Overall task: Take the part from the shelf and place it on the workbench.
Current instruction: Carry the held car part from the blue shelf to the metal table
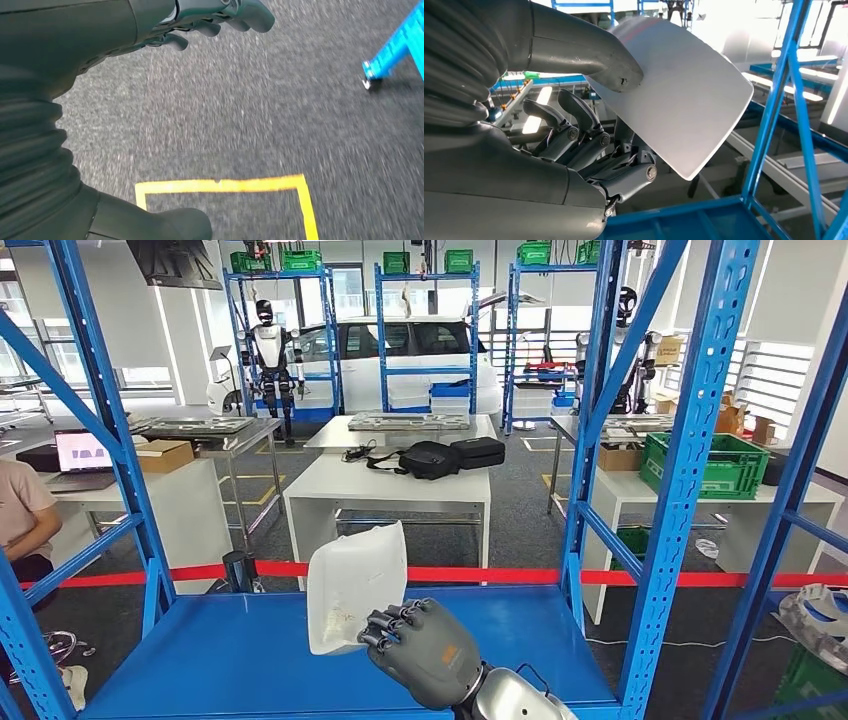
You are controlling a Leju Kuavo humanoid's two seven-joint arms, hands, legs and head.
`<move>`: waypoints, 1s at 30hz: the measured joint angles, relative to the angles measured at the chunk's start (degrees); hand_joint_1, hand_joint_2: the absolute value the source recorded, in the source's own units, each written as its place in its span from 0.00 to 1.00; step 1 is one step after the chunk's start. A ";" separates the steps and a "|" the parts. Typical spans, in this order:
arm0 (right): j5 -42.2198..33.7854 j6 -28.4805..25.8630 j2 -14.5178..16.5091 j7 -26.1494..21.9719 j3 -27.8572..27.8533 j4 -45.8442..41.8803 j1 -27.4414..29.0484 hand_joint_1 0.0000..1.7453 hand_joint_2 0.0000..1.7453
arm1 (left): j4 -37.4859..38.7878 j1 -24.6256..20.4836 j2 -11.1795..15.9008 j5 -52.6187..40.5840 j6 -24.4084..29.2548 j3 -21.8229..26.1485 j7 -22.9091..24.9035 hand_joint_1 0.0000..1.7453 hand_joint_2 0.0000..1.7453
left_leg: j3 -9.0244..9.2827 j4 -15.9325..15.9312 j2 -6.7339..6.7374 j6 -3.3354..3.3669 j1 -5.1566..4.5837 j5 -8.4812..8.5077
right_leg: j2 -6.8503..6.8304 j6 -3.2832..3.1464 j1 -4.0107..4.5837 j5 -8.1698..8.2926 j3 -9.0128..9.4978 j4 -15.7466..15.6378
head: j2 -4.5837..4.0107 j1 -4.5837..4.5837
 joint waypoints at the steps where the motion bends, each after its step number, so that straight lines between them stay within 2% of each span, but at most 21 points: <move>1: -0.06 -0.10 -0.12 0.01 0.03 -0.34 0.00 1.00 1.00 | -0.04 0.10 0.31 0.21 0.15 0.22 0.10 0.00 1.00 | 0.78 -1.45 -0.06 0.42 -0.10 0.17 | 0.02 0.31 0.09 0.15 -0.23 0.16 | 0.00 -0.14; 4: -0.08 -0.20 -0.65 0.43 0.25 -1.36 0.10 1.00 1.00 | -0.08 0.71 1.01 0.70 0.39 0.96 0.22 0.00 1.00 | 0.52 -1.76 -0.13 1.83 -0.19 0.73 | 0.09 1.34 0.11 0.62 -0.53 0.13 | 0.00 -0.35; 5: 0.01 -0.20 -0.90 0.77 0.30 -1.71 0.17 1.00 1.00 | -0.09 0.86 1.17 0.75 0.45 1.13 0.22 0.00 1.00 | 0.37 -1.85 -0.10 2.26 -0.11 1.02 | 0.13 1.64 0.06 0.11 -0.78 0.65 | 0.00 -0.33; 7: 0.26 -0.22 -1.50 1.60 0.32 -2.38 0.33 1.00 1.00 | -0.10 1.04 1.39 0.76 0.60 1.45 0.21 0.00 1.00 | -0.13 -2.00 -0.01 3.04 0.02 1.60 | 0.21 2.25 -0.10 -3.27 -2.69 5.26 | 0.00 -0.23; 9: 0.46 -0.23 -2.14 2.16 0.32 -2.92 0.73 1.00 1.00 | -0.10 1.35 1.61 0.77 0.74 1.80 0.19 0.00 1.00 | -0.84 -1.90 0.02 3.34 -0.03 2.04 | 0.25 2.65 -0.16 -7.60 -5.73 13.17 | 0.00 -0.15; 10: 0.50 -0.22 -2.48 2.33 0.32 -3.11 1.00 1.00 1.00 | -0.10 1.55 1.68 0.78 0.78 1.96 0.17 0.00 1.00 | -1.20 -1.81 0.02 3.37 -0.06 2.24 | 0.25 2.70 -0.16 -8.65 -6.57 15.85 | 0.00 -0.13; 11: 0.52 -0.20 -2.79 2.52 0.32 -3.28 1.22 1.00 1.00 | -0.10 1.72 1.75 0.79 0.79 2.09 0.16 0.00 1.00 | -1.55 -1.68 0.01 3.33 -0.07 2.42 | 0.26 2.63 -0.15 -8.71 -6.45 16.54 | 0.00 -0.10; 12: 0.52 -0.16 -3.06 2.74 0.32 -3.46 1.35 1.00 1.00 | -0.10 1.86 1.80 0.81 0.79 2.20 0.14 0.00 1.00 | -1.86 -1.52 -0.01 3.26 -0.08 2.56 | 0.26 2.45 -0.12 -7.79 -5.17 14.90 | 0.00 -0.08; 14: 0.52 -0.07 -3.38 3.24 0.31 -3.92 1.34 1.00 1.00 | -0.10 1.97 1.84 0.82 0.79 2.28 0.06 0.00 1.00 | -2.32 -1.21 -0.03 3.01 -0.11 2.77 | 0.27 1.80 0.03 -5.09 -0.41 7.09 | 0.00 -0.05; 15: 0.52 -0.04 -3.47 3.55 0.28 -4.22 1.29 1.00 1.00 | -0.10 1.97 1.85 0.82 0.79 2.31 0.02 0.00 1.00 | -2.48 -1.09 -0.03 2.79 -0.18 2.90 | 0.28 1.50 0.19 -4.09 1.56 3.57 | 0.00 -0.05; 16: 0.53 -0.02 -3.56 3.90 0.25 -4.49 1.24 1.00 1.00 | -0.11 1.96 1.91 0.81 0.79 2.33 -0.02 0.00 1.00 | -2.61 -1.04 -0.01 2.53 -0.22 3.05 | 0.29 1.24 0.35 -3.59 2.74 1.31 | 0.00 -0.08; 18: 0.59 0.04 -3.91 4.61 0.13 -4.87 1.23 1.00 1.00 | -0.12 1.94 2.02 0.74 0.77 2.36 -0.03 0.00 1.00 | -2.75 -1.21 0.00 1.85 -0.27 3.46 | 0.31 0.83 0.58 -3.18 2.93 0.37 | 0.00 -0.14; 20: 0.66 0.16 -4.38 5.08 -0.24 -5.14 1.25 1.00 1.00 | -0.13 1.95 2.10 0.56 0.69 2.37 -0.02 0.00 1.00 | -3.12 -1.06 0.01 1.16 -0.20 3.21 | 0.21 0.10 0.33 -2.50 2.75 -0.08 | 0.00 -0.20; 21: 0.67 0.21 -4.60 5.23 -0.59 -5.30 1.25 1.00 1.00 | -0.13 1.93 2.14 0.47 0.61 2.37 -0.01 0.00 1.00 | -3.69 0.03 0.00 0.86 -0.17 2.22 | 0.15 -0.31 0.16 -2.11 2.62 -0.35 | 0.00 -0.26; 23: 0.75 0.23 -4.97 5.48 -1.37 -5.58 1.35 1.00 1.00 | -0.13 1.90 2.29 0.34 0.38 2.37 0.00 0.00 1.00 | -5.90 5.56 -0.01 0.42 -0.09 -1.52 | 0.07 -0.82 0.01 -1.51 2.19 -0.62 | 0.00 -0.43; 25: 1.03 0.08 -5.46 5.75 -2.01 -5.76 1.90 1.00 1.00 | -0.12 1.91 2.43 0.25 0.15 2.37 0.00 0.00 1.00 | -8.35 12.68 -0.01 0.10 -0.04 -4.89 | 0.04 -0.92 0.01 -1.09 1.61 -0.59 | 0.00 -0.56; 26: 1.21 -0.04 -5.75 5.87 -2.30 -5.87 2.29 1.00 1.00 | -0.11 1.94 2.45 0.21 0.04 2.37 0.00 0.00 1.00 | -8.56 14.19 -0.01 0.02 -0.02 -5.27 | 0.04 -0.86 0.00 -0.89 1.33 -0.53 | 0.00 -0.61; 27: 1.36 -0.17 -6.02 5.97 -2.55 -6.03 2.63 1.00 1.00 | -0.11 1.95 2.47 0.20 -0.07 2.37 -0.01 0.00 1.00 | -7.72 13.54 0.00 -0.02 0.01 -4.67 | 0.05 -0.75 -0.04 -0.70 1.05 -0.43 | 0.00 -0.66; 30: 1.64 -0.34 -6.65 6.08 -3.37 -6.81 2.91 1.00 1.00 | -0.14 1.79 2.54 0.15 -0.26 2.37 -0.13 0.00 1.00 | -1.12 2.49 -0.02 0.18 0.00 -0.81 | 0.12 -0.19 -0.14 -0.39 0.20 0.34 | 0.00 -1.23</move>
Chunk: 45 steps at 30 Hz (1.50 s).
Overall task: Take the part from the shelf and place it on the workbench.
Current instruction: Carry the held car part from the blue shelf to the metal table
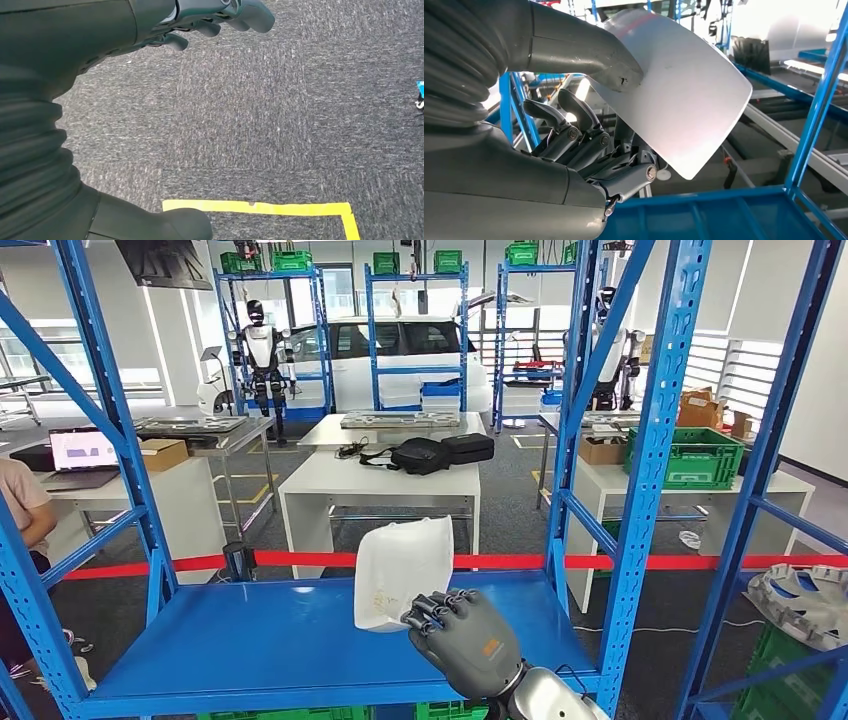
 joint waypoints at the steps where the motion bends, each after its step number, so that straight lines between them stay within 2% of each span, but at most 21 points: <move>1: 0.03 -0.02 -0.13 -0.01 -0.33 -0.34 -0.04 1.00 1.00 | -0.01 -0.09 0.01 -0.07 -0.02 -0.01 -0.08 0.00 1.00 | 1.41 -2.63 -0.07 0.27 -0.09 0.57 | 0.02 0.32 0.06 0.15 -0.28 0.20 | 0.00 -0.22; 4: 0.08 0.00 -0.61 0.00 -1.13 -1.32 -0.08 1.00 1.00 | -0.03 -0.20 -0.02 -0.53 -0.11 -0.02 -0.23 0.00 1.00 | 1.71 -3.92 -0.25 1.53 -0.29 1.12 | 0.06 1.48 0.21 0.84 -0.70 0.04 | 0.00 -0.45; 6: 0.09 0.03 -1.10 0.01 -1.59 -1.84 -0.05 1.00 1.00 | -0.06 -0.26 -0.07 -0.69 -0.18 -0.02 -0.21 0.00 1.00 | 1.40 -4.23 -0.18 2.46 -0.12 1.77 | 0.12 2.13 0.10 -0.16 -1.26 1.10 | 0.00 -0.38; 10: 0.21 0.06 -1.75 0.05 -2.01 -2.43 0.21 1.00 1.00 | -0.16 -0.35 -0.11 -0.75 -0.33 -0.02 -0.04 0.00 1.00 | 0.15 -4.26 0.07 3.36 -0.02 2.77 | 0.18 3.10 -0.13 -7.83 -6.28 14.15 | 0.00 -0.14; 11: 0.34 0.10 -1.83 0.09 -2.01 -2.52 0.37 1.00 1.00 | -0.15 -0.35 -0.11 -0.78 -0.42 -0.02 0.03 0.00 1.00 | -0.19 -4.18 0.10 3.35 -0.04 2.99 | 0.18 3.15 -0.15 -8.58 -6.83 16.25 | 0.00 -0.12; 13: 0.55 0.21 -1.96 0.16 -2.04 -2.74 0.58 1.00 1.00 | -0.15 -0.36 -0.11 -0.80 -0.53 -0.02 0.12 0.00 1.00 | -0.75 -3.99 0.07 3.18 -0.04 3.34 | 0.18 2.95 -0.16 -6.99 -4.37 13.42 | 0.00 -0.08; 15: 0.63 0.26 -1.99 0.20 -2.10 -3.13 0.59 1.00 1.00 | -0.15 -0.40 -0.17 -0.81 -0.55 -0.02 0.13 0.00 1.00 | -1.14 -3.72 0.03 2.84 -0.12 3.60 | 0.21 2.40 -0.04 -4.25 0.76 5.05 | 0.00 -0.05; 17: 0.64 0.25 -1.99 0.23 -2.15 -3.58 0.57 1.00 1.00 | -0.16 -0.46 -0.24 -0.82 -0.56 -0.02 0.12 0.00 1.00 | -1.45 -3.60 0.03 2.30 -0.25 3.90 | 0.27 1.83 0.24 -3.21 3.26 0.24 | 0.00 -0.11; 21: 0.65 0.28 -2.10 0.32 -2.19 -3.97 0.57 1.00 1.00 | -0.16 -0.49 -0.32 -0.89 -0.57 -0.02 0.13 0.00 1.00 | -2.11 -3.37 -0.01 0.83 -0.20 3.80 | 0.17 0.47 0.21 -2.11 2.85 -0.78 | 0.00 -0.69; 23: 0.72 0.36 -2.10 0.44 -2.21 -4.17 0.58 1.00 1.00 | -0.16 -0.52 -0.27 -1.06 -0.63 -0.02 0.16 0.00 1.00 | -3.97 1.18 -0.03 0.30 -0.12 0.47 | 0.02 -0.21 -0.06 -1.39 2.53 -1.23 | 0.00 -0.91; 25: 0.96 0.55 -2.10 0.63 -2.23 -4.36 0.73 1.00 1.00 | -0.16 -0.53 -0.24 -1.37 -0.75 -0.02 0.26 0.00 1.00 | -6.56 8.58 -0.02 -0.09 -0.09 -3.53 | -0.01 -0.46 -0.04 -1.01 2.02 -1.23 | 0.00 -1.04; 27: 1.21 0.74 -2.12 0.77 -2.26 -4.54 1.09 1.00 1.00 | -0.15 -0.53 -0.25 -1.64 -0.85 -0.02 0.43 0.00 1.00 | -6.94 11.40 -0.01 -0.22 -0.07 -4.31 | -0.01 -0.38 -0.01 -0.68 1.52 -1.11 | 0.00 -1.05; 28: 1.31 0.79 -2.13 0.80 -2.36 -4.70 1.34 1.00 1.00 | -0.15 -0.54 -0.26 -1.74 -0.89 -0.03 0.54 0.00 1.00 | -5.54 9.57 0.00 -0.20 -0.05 -3.21 | -0.01 -0.29 -0.02 -0.56 1.31 -0.99 | 0.00 -1.06; 30: 1.56 0.83 -2.19 0.73 -2.81 -5.29 1.81 1.00 1.00 | -0.17 -0.62 -0.25 -1.79 -0.91 -0.04 0.69 0.00 1.00 | -0.73 1.71 0.02 0.00 -0.09 -0.37 | 0.00 0.01 0.01 -0.40 0.94 -0.58 | 0.00 -1.16; 32: 1.77 0.80 -2.30 0.49 -3.34 -5.95 2.05 1.00 1.00 | -0.19 -0.73 -0.26 -1.80 -0.97 -0.04 0.69 0.00 1.00 | 2.13 -3.60 -0.06 0.57 -0.28 0.79 | 0.02 0.52 0.17 -0.15 0.46 -0.20 | 0.00 -1.35; 36: 1.87 0.77 -2.55 0.12 -3.74 -6.79 2.62 1.00 1.00 | -0.17 -0.74 -0.36 -1.79 -1.08 -0.04 0.65 0.00 1.00 | 1.77 -4.34 -0.10 2.19 -0.28 1.54 | 0.10 1.87 0.20 0.02 -0.24 0.16 | 0.00 -1.40; 38: 1.87 0.77 -2.71 0.11 -3.97 -7.04 2.81 1.00 1.00 | -0.18 -0.81 -0.44 -1.80 -1.08 -0.04 0.62 0.00 1.00 | 1.30 -4.60 0.04 3.08 -0.07 2.18 | 0.18 2.44 0.07 -2.93 -1.97 4.16 | 0.00 -1.27; 40: 1.88 0.77 -2.87 0.10 -4.15 -7.18 3.06 1.00 1.00 | -0.19 -0.85 -0.44 -1.81 -1.08 -0.04 0.62 0.00 1.00 | 0.56 -4.53 0.13 3.46 -0.07 2.67 | 0.21 2.92 -0.06 -7.25 -5.08 12.03 | 0.00 -1.18; 42: 1.89 0.78 -3.00 0.09 -4.26 -7.22 3.44 1.00 1.00 | -0.19 -0.83 -0.44 -1.81 -1.08 -0.04 0.62 0.00 1.00 | -0.19 -4.35 0.14 3.44 -0.08 3.11 | 0.20 3.10 -0.15 -8.83 -6.42 16.45 | 0.00 -1.13; 43: 1.90 0.79 -3.04 0.09 -4.33 -7.23 3.55 1.00 1.00 | -0.19 -0.82 -0.45 -1.81 -1.08 -0.03 0.61 0.00 1.00 | -0.52 -4.22 0.11 3.34 -0.08 3.30 | 0.20 3.03 -0.17 -8.01 -5.34 15.15 | 0.00 -1.11; 45: 1.92 0.81 -3.07 0.07 -4.49 -7.41 3.59 1.00 1.00 | -0.19 -0.84 -0.49 -1.82 -1.09 -0.03 0.58 0.00 1.00 | -0.98 -3.91 0.06 3.06 -0.08 3.56 | 0.21 2.64 -0.16 -5.12 -0.65 7.42 | 0.00 -1.09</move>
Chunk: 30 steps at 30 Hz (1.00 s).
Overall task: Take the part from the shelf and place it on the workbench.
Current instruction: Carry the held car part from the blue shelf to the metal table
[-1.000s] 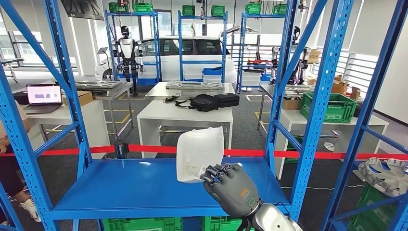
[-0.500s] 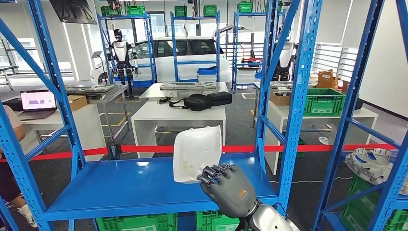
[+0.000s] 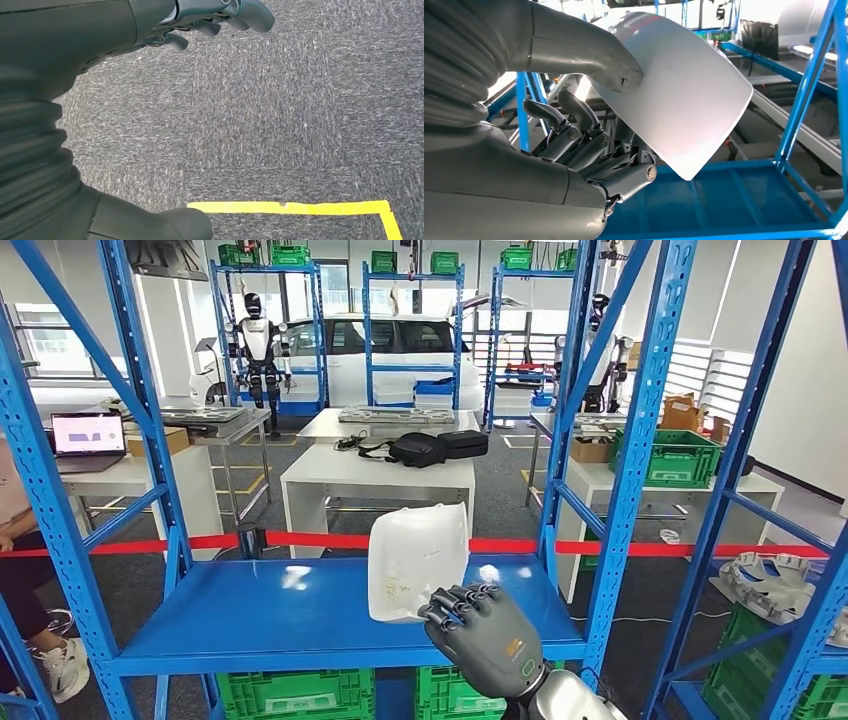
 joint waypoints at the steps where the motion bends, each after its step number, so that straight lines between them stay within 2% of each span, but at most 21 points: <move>1: 0.02 0.01 0.01 -0.01 -0.09 -0.17 -0.02 1.00 1.00 | 0.00 -0.03 -0.03 -0.03 -0.03 0.00 -0.02 0.00 1.00 | -0.20 0.16 0.00 -0.25 -0.10 0.13 | 0.03 -0.26 0.11 1.08 2.18 -3.84 | 0.00 -0.02; 2: 0.06 0.03 0.01 -0.01 -0.15 -0.37 -0.03 1.00 1.00 | -0.01 -0.07 -0.05 -0.08 -0.08 -0.01 -0.03 0.00 1.00 | -0.37 0.23 0.00 -0.53 -0.15 0.28 | 0.06 -0.53 0.24 1.65 3.50 -6.32 | 0.00 -0.05; 3: 0.11 0.08 0.01 -0.01 -0.22 -0.54 -0.03 1.00 1.00 | -0.01 -0.12 -0.06 -0.17 -0.16 -0.01 -0.02 0.00 1.00 | -0.51 0.21 0.00 -0.88 -0.19 0.47 | 0.10 -0.80 0.38 1.81 4.00 -7.54 | 0.00 -0.17; 6: 0.37 0.42 -0.05 0.04 -0.42 -0.71 0.01 1.00 1.00 | -0.02 -0.18 -0.07 -0.63 -0.38 -0.01 0.04 0.00 1.00 | -0.82 -0.05 -0.06 -2.07 -0.13 0.92 | 0.03 -1.86 0.46 2.68 3.59 -7.96 | 0.00 -0.54; 8: 0.50 0.59 -0.07 0.07 -0.50 -0.84 -0.02 1.00 1.00 | -0.02 -0.22 -0.04 -0.88 -0.49 -0.01 0.05 0.00 1.00 | -2.08 2.62 -0.08 -2.68 -0.07 -1.29 | -0.11 -2.70 0.22 3.46 3.31 -8.47 | 0.00 -0.60; 10: 0.60 0.73 -0.07 0.08 -0.51 -0.92 0.02 1.00 1.00 | -0.03 -0.27 0.03 -0.96 -0.66 -0.01 0.05 0.00 1.00 | -4.76 9.73 -0.06 -3.10 -0.01 -5.69 | -0.19 -3.12 0.18 3.98 2.76 -8.55 | 0.00 -0.64; 11: 0.62 0.82 -0.07 0.08 -0.51 -0.92 0.07 1.00 1.00 | -0.03 -0.28 0.07 -0.96 -0.74 -0.01 0.05 0.00 1.00 | -5.98 13.33 -0.06 -3.24 0.00 -7.41 | -0.21 -3.19 0.23 4.20 2.42 -8.52 | 0.00 -0.64; 12: 0.66 0.92 -0.07 0.07 -0.51 -0.92 0.12 1.00 1.00 | -0.02 -0.27 0.07 -0.97 -0.81 -0.01 0.05 0.00 1.00 | -6.59 15.66 -0.06 -3.29 0.00 -8.32 | -0.22 -3.20 0.30 4.44 2.08 -8.48 | 0.00 -0.64; 13: 0.69 1.01 -0.07 0.07 -0.51 -0.92 0.17 1.00 1.00 | -0.01 -0.27 0.07 -0.97 -0.85 -0.01 0.05 0.00 1.00 | -6.14 15.80 -0.06 -3.25 0.00 -8.12 | -0.22 -3.17 0.34 4.66 1.77 -8.43 | 0.00 -0.64; 14: 0.70 1.07 -0.07 0.07 -0.51 -0.92 0.19 1.00 1.00 | -0.01 -0.28 0.07 -0.98 -0.87 -0.01 0.05 0.00 1.00 | -4.48 13.52 -0.05 -3.13 -0.01 -6.92 | -0.22 -3.08 0.38 4.87 1.49 -8.34 | 0.00 -0.64; 16: 0.72 1.12 -0.07 0.07 -0.53 -0.93 0.17 1.00 1.00 | -0.07 -0.38 0.09 -0.98 -0.89 -0.01 0.05 0.00 1.00 | 0.57 5.29 -0.04 -2.67 -0.13 -4.06 | -0.22 -2.79 0.49 5.17 1.08 -8.05 | 0.00 -0.64; 17: 0.73 1.13 -0.07 0.07 -0.56 -0.93 0.13 1.00 1.00 | -0.11 -0.47 0.10 -0.98 -0.90 -0.01 0.04 0.00 1.00 | 2.50 1.93 -0.06 -2.35 -0.24 -3.27 | -0.23 -2.54 0.57 5.32 0.87 -7.89 | 0.00 -0.64; 18: 0.73 1.13 -0.07 0.07 -0.59 -0.94 0.10 1.00 1.00 | -0.15 -0.54 0.10 -0.98 -0.91 -0.01 0.03 0.00 1.00 | 3.49 0.03 -0.08 -2.02 -0.36 -3.02 | -0.24 -2.25 0.64 5.50 0.67 -7.78 | 0.00 -0.63; 21: 0.74 1.16 -0.08 0.06 -0.68 -0.94 0.10 1.00 1.00 | -0.16 -0.49 0.05 -0.98 -0.93 -0.01 -0.03 0.00 1.00 | 3.29 -0.66 -0.13 -0.92 -0.45 -2.46 | -0.23 -1.21 0.61 6.06 0.21 -7.78 | 0.00 -0.72; 22: 0.74 1.18 -0.09 0.05 -0.77 -0.94 0.10 1.00 1.00 | -0.16 -0.47 0.01 -0.98 -0.93 -0.01 -0.05 0.00 1.00 | 3.10 -0.78 -0.10 -0.55 -0.35 -2.09 | -0.17 -0.86 0.55 5.54 -0.10 -7.24 | 0.00 -0.70; 24: 0.74 1.22 -0.13 0.05 -0.97 -0.94 0.08 1.00 1.00 | -0.17 -0.51 -0.08 -0.98 -0.93 -0.01 -0.09 0.00 1.00 | 2.53 -0.99 0.05 0.12 -0.13 -1.37 | -0.06 -0.17 0.37 2.25 -1.93 -2.85 | 0.00 -0.56; 26: 0.74 1.23 -0.19 0.05 -1.08 -0.94 0.16 1.00 1.00 | -0.17 -0.51 -0.08 -0.98 -0.93 -0.01 -0.11 0.00 1.00 | 1.66 -0.88 0.11 0.43 -0.13 -0.84 | -0.03 0.39 0.21 -2.08 -4.89 4.94 | 0.00 -0.41; 27: 0.74 1.25 -0.21 0.04 -1.10 -0.94 0.23 1.00 1.00 | -0.17 -0.48 -0.08 -0.98 -0.93 -0.01 -0.12 0.00 1.00 | 1.23 -0.77 0.13 0.43 -0.13 -0.59 | -0.03 0.55 0.12 -3.21 -5.76 7.70 | 0.00 -0.36; 28: 0.74 1.28 -0.24 0.04 -1.12 -0.94 0.29 1.00 1.00 | -0.17 -0.46 -0.09 -0.98 -0.93 -0.01 -0.12 0.00 1.00 | 0.81 -0.62 0.12 0.37 -0.12 -0.37 | -0.04 0.62 0.05 -3.32 -5.66 8.49 | 0.00 -0.31; 29: 0.74 1.31 -0.24 0.04 -1.15 -0.94 0.31 1.00 1.00 | -0.17 -0.45 -0.12 -0.98 -0.93 -0.01 -0.12 0.00 1.00 | 0.45 -0.46 0.10 0.26 -0.11 -0.20 | -0.04 0.61 -0.02 -2.37 -4.28 6.77 | 0.00 -0.27; 30: 0.75 1.33 -0.24 0.03 -1.22 -0.94 0.29 1.00 1.00 | -0.17 -0.45 -0.16 -0.98 -0.93 -0.01 -0.13 0.00 1.00 | 0.17 -0.26 0.08 0.14 -0.09 -0.06 | -0.05 0.53 -0.09 -0.83 -1.90 3.16 | 0.00 -0.24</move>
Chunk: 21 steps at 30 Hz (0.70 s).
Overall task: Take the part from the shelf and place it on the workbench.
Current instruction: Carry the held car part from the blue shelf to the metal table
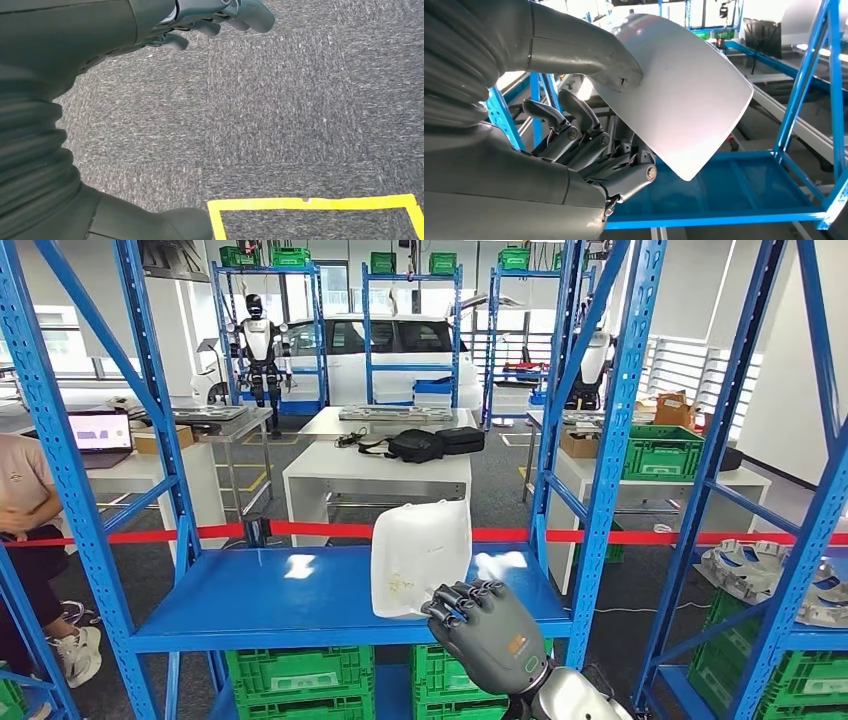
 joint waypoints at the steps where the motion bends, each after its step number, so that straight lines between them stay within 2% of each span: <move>1: 0.01 0.01 0.00 -0.01 -0.09 -0.01 -0.06 1.00 1.00 | -0.01 -0.01 -0.04 0.00 0.00 0.00 -0.01 0.00 1.00 | -0.26 0.20 -0.02 -0.18 -0.01 0.12 | 0.02 -0.18 -0.03 1.06 2.55 -4.20 | 0.00 0.02; 2: 0.01 0.01 0.02 -0.03 -0.18 -0.04 -0.11 1.00 1.00 | -0.02 -0.03 -0.07 0.00 0.00 0.00 -0.01 0.00 1.00 | -0.50 0.41 -0.05 -0.43 -0.08 0.23 | 0.05 -0.46 0.06 1.96 4.51 -7.66 | 0.00 0.02; 3: 0.02 0.01 0.02 -0.06 -0.26 -0.09 -0.15 1.00 1.00 | -0.03 -0.05 -0.09 0.00 0.00 0.00 -0.04 0.00 1.00 | -0.69 0.53 -0.07 -0.75 -0.14 0.39 | 0.09 -0.78 0.17 2.34 5.58 -9.76 | 0.00 -0.03; 6: 0.12 0.06 0.01 -0.07 -0.34 -0.19 -0.16 1.00 1.00 | -0.07 -0.01 -0.14 0.00 0.00 0.00 -0.11 0.00 1.00 | -1.02 0.23 -0.12 -1.98 -0.17 1.06 | 0.12 -1.99 0.41 3.04 5.44 -10.69 | 0.00 -0.29; 7: 0.15 0.08 0.02 -0.07 -0.34 -0.20 -0.19 1.00 1.00 | -0.07 0.01 -0.16 0.00 0.00 0.00 -0.13 0.00 1.00 | -1.27 0.44 -0.13 -2.32 -0.10 0.78 | 0.07 -2.45 0.36 3.42 5.34 -10.94 | 0.00 -0.36; 8: 0.17 0.08 0.04 -0.07 -0.34 -0.22 -0.23 1.00 1.00 | -0.07 0.01 -0.19 0.00 -0.01 0.00 -0.14 0.00 1.00 | -1.87 1.66 -0.14 -2.62 -0.04 -0.28 | 0.01 -2.91 0.27 3.83 5.19 -11.21 | 0.00 -0.43; 9: 0.19 0.08 0.06 -0.06 -0.34 -0.23 -0.25 1.00 1.00 | -0.07 0.00 -0.18 0.00 0.00 0.00 -0.16 0.00 1.00 | -2.86 4.07 -0.15 -2.87 0.01 -2.05 | -0.07 -3.25 0.19 4.19 5.00 -11.42 | 0.00 -0.46; 11: 0.24 0.09 0.07 -0.07 -0.34 -0.24 -0.20 1.00 1.00 | -0.07 0.01 -0.14 0.01 -0.01 0.00 -0.17 0.00 1.00 | -5.70 11.66 -0.15 -3.26 0.04 -6.47 | -0.14 -3.58 0.23 4.71 4.37 -11.43 | 0.00 -0.51; 12: 0.27 0.10 0.07 -0.07 -0.34 -0.24 -0.14 1.00 1.00 | -0.06 0.02 -0.13 0.02 -0.01 0.00 -0.17 0.00 1.00 | -6.71 14.77 -0.14 -3.35 0.05 -7.81 | -0.15 -3.60 0.28 4.95 4.02 -11.39 | 0.00 -0.50; 13: 0.30 0.12 0.07 -0.07 -0.33 -0.24 -0.07 1.00 1.00 | -0.06 0.03 -0.14 0.02 -0.03 0.00 -0.19 0.00 1.00 | -6.86 16.14 -0.14 -3.34 0.05 -8.17 | -0.16 -3.59 0.34 5.17 3.68 -11.33 | 0.00 -0.50; 14: 0.34 0.13 0.07 -0.07 -0.33 -0.24 -0.03 1.00 1.00 | -0.06 0.04 -0.16 0.03 -0.04 0.00 -0.23 0.00 1.00 | -5.84 15.15 -0.14 -3.24 0.04 -7.47 | -0.16 -3.53 0.37 5.39 3.36 -11.24 | 0.00 -0.49; 16: 0.43 0.14 0.07 -0.03 -0.33 -0.25 0.02 1.00 1.00 | -0.08 -0.01 -0.16 0.04 -0.07 0.00 -0.31 0.00 1.00 | -1.06 7.63 -0.13 -2.79 -0.02 -4.71 | -0.16 -3.28 0.40 5.72 2.90 -10.97 | 0.00 -0.49; 17: 0.46 0.13 0.07 0.00 -0.33 -0.25 0.02 1.00 1.00 | -0.09 -0.05 -0.15 0.05 -0.07 0.00 -0.34 0.00 1.00 | 1.25 3.78 -0.13 -2.48 -0.16 -3.73 | -0.16 -3.08 0.49 5.85 2.72 -10.80 | 0.00 -0.48; 18: 0.49 0.11 0.07 0.03 -0.34 -0.26 0.01 1.00 1.00 | -0.09 -0.08 -0.15 0.06 -0.07 0.00 -0.36 0.00 1.00 | 2.75 1.13 -0.14 -2.14 -0.29 -3.20 | -0.17 -2.80 0.56 6.03 2.55 -10.70 | 0.00 -0.47; 19: 0.52 0.10 0.07 0.06 -0.34 -0.27 0.02 1.00 1.00 | -0.09 -0.10 -0.16 0.07 -0.08 0.00 -0.36 0.00 1.00 | 3.31 -0.04 -0.16 -1.81 -0.45 -3.13 | -0.18 -2.48 0.60 6.25 2.40 -10.68 | 0.00 -0.46; 21: 0.59 0.08 0.08 0.08 -0.36 -0.28 0.03 1.00 1.00 | -0.09 -0.02 -0.19 0.10 -0.08 0.01 -0.37 0.00 1.00 | 3.07 -0.17 -0.20 -1.15 -0.54 -2.58 | -0.17 -1.75 0.62 6.81 2.17 -10.87 | 0.00 -0.49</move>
